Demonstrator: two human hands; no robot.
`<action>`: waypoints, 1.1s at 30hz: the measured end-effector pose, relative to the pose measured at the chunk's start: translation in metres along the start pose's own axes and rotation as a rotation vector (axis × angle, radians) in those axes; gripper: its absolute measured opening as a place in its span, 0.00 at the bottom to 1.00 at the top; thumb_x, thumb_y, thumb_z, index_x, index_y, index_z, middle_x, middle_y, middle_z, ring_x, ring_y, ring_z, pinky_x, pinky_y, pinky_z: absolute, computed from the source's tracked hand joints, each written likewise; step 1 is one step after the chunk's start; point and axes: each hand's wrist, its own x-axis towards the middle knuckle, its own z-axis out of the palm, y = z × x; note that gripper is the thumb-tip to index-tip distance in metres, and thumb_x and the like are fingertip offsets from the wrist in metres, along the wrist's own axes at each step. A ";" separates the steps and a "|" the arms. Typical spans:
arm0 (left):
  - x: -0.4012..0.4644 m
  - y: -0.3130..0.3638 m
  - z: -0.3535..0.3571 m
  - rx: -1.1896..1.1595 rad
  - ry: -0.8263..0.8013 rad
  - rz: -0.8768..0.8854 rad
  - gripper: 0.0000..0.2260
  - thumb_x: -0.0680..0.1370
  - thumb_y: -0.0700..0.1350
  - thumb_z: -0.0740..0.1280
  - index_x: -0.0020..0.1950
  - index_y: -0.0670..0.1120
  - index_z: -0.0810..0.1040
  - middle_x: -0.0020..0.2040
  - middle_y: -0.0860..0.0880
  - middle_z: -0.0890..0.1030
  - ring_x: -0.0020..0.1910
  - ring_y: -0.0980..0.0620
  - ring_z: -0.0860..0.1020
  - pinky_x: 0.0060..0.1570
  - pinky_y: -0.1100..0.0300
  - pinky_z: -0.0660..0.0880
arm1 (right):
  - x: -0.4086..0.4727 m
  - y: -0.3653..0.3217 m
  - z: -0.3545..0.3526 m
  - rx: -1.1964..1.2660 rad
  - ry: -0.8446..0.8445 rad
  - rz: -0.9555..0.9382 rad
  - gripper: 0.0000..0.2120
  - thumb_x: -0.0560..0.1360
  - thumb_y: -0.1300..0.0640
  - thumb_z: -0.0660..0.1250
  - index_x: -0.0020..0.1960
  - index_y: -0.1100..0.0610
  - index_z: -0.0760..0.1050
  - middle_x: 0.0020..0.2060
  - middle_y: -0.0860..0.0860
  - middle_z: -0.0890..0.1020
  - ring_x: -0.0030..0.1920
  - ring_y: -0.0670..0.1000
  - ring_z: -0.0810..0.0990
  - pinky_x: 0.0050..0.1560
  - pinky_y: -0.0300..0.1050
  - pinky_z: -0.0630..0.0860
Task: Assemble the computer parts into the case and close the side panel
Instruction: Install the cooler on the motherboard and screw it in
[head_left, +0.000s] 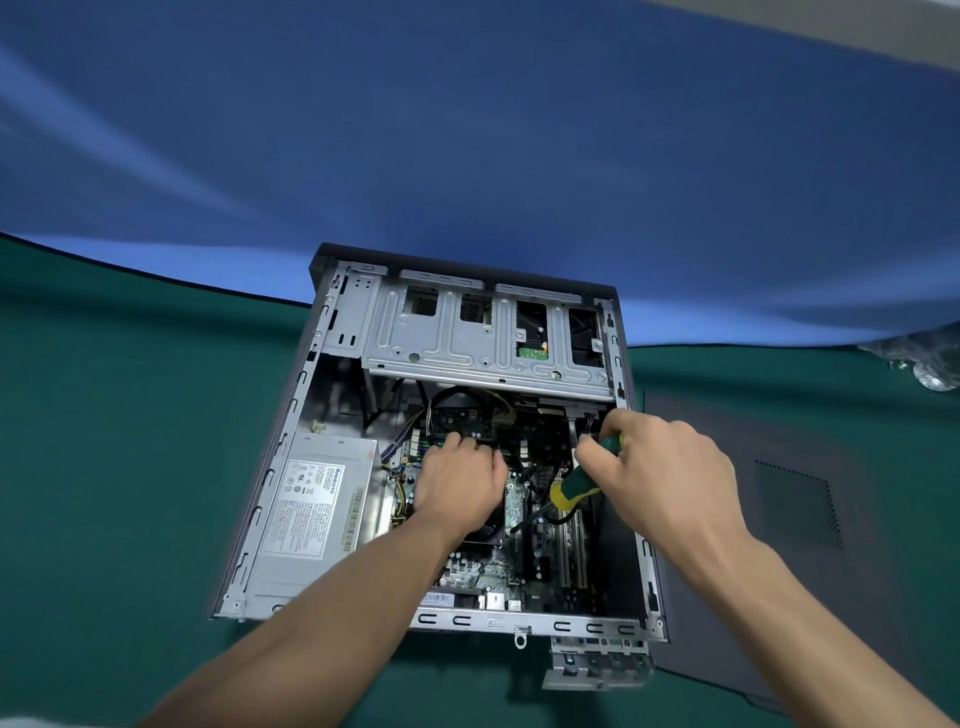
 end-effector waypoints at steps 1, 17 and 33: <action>0.000 0.000 0.000 -0.001 0.000 0.001 0.22 0.81 0.50 0.48 0.50 0.45 0.81 0.49 0.46 0.81 0.51 0.48 0.74 0.45 0.54 0.70 | 0.000 0.000 0.000 -0.002 0.000 -0.001 0.12 0.74 0.44 0.59 0.44 0.51 0.76 0.24 0.46 0.69 0.26 0.48 0.66 0.26 0.39 0.57; -0.001 0.000 0.000 0.006 0.009 0.007 0.21 0.81 0.50 0.48 0.50 0.45 0.80 0.49 0.46 0.81 0.51 0.47 0.74 0.44 0.54 0.70 | -0.003 -0.005 -0.003 -0.039 -0.023 -0.001 0.13 0.75 0.42 0.59 0.41 0.50 0.73 0.23 0.46 0.69 0.25 0.45 0.65 0.25 0.40 0.56; 0.000 0.001 0.000 -0.020 -0.006 -0.009 0.22 0.81 0.51 0.48 0.49 0.45 0.81 0.49 0.46 0.81 0.52 0.47 0.74 0.46 0.53 0.70 | -0.004 -0.025 -0.020 -0.255 -0.156 0.000 0.24 0.78 0.37 0.53 0.33 0.53 0.61 0.28 0.48 0.66 0.26 0.49 0.62 0.26 0.41 0.54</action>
